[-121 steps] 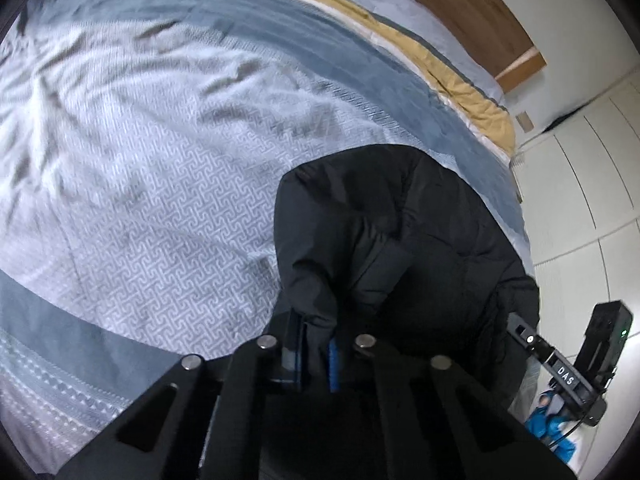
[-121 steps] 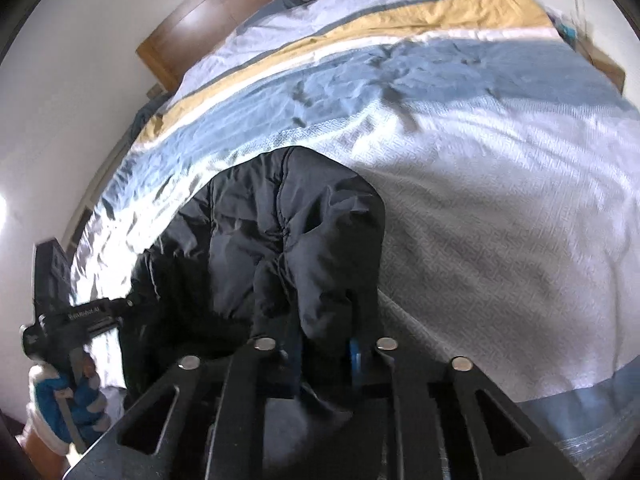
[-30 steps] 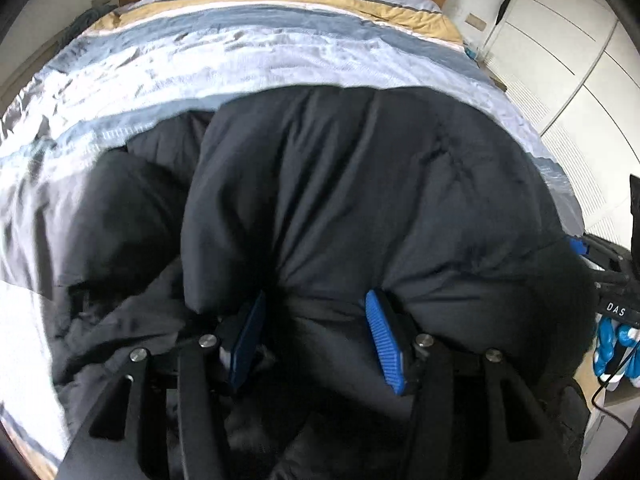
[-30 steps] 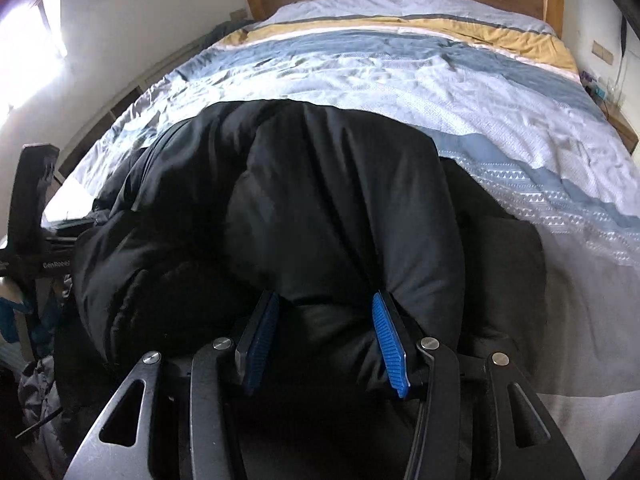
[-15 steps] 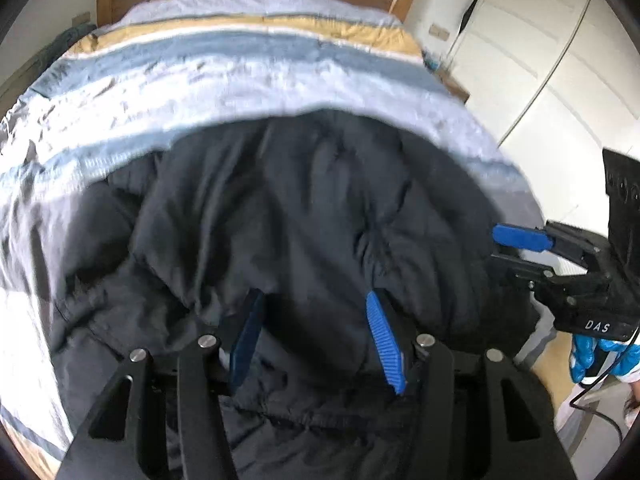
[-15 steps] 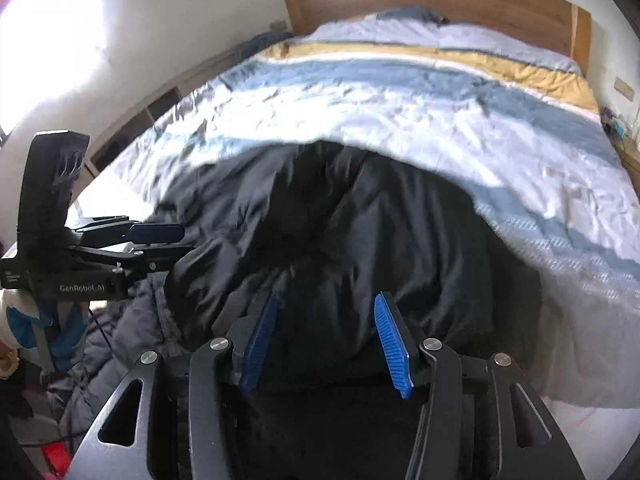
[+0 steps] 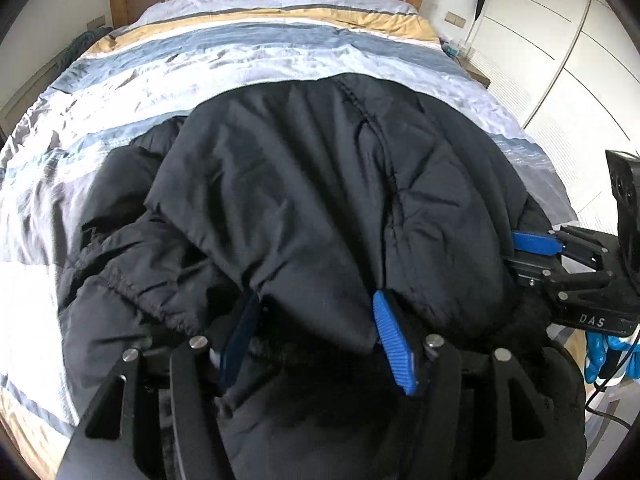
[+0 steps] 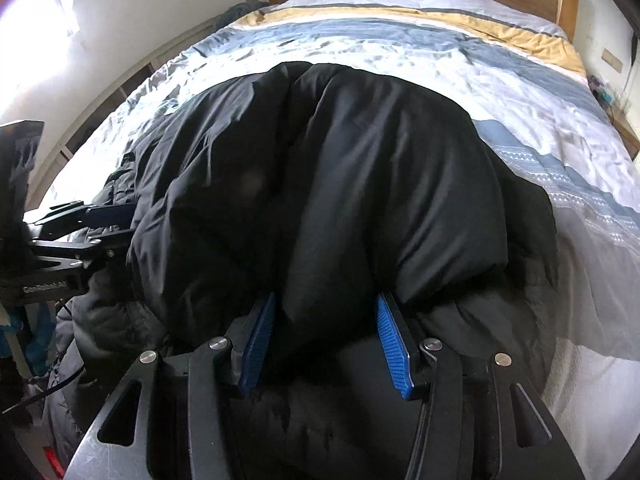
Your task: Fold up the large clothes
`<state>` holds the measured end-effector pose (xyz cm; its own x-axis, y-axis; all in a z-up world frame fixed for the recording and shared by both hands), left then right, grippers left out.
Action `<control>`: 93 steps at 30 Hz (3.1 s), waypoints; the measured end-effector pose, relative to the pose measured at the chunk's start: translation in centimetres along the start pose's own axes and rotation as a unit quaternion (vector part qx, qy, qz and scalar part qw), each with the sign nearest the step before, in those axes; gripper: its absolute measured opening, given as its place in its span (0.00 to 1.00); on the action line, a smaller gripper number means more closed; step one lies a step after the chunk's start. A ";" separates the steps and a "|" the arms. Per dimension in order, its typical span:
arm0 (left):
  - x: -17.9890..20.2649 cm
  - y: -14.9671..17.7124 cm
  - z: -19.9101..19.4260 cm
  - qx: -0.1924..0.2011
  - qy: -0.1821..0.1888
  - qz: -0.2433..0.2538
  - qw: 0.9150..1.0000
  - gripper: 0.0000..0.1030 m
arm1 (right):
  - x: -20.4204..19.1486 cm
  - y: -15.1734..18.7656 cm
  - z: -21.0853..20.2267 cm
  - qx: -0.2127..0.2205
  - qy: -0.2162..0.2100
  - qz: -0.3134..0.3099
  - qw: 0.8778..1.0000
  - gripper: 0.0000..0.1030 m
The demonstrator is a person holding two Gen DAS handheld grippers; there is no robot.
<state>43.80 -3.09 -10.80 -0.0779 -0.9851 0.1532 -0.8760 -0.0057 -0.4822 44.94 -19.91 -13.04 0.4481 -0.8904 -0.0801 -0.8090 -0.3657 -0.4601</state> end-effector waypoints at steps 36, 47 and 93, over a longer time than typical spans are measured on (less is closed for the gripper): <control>-4.1 5.4 -17.9 0.003 -0.105 0.009 0.994 0.67 | -1.7 11.6 -18.5 -0.002 0.082 0.136 0.987 0.81; -8.3 6.5 -20.7 -0.009 -0.142 -0.021 0.990 0.68 | 0.2 13.5 -21.5 -0.003 0.110 0.184 0.977 0.99; -17.8 13.6 -19.9 -0.065 -0.193 -0.076 0.976 0.76 | 3.1 23.9 -23.8 -0.103 0.180 0.268 0.941 0.99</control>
<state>23.74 17.76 -2.90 0.2207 -0.9662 -0.1331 -0.9185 -0.1600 -0.3616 17.92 -37.87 -3.23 -0.1731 -0.9823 0.0708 -0.9551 0.1499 -0.2555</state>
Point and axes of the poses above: each gripper's, at about its wrist camera, not at the fingertips, and z roughly the way its jaws point, x to its right, y to its underside, the point moved 5 cm from there along z, roughly the way its jaws point, and after that the axes turned 3 degrees about -z, right-handed, at the moved point
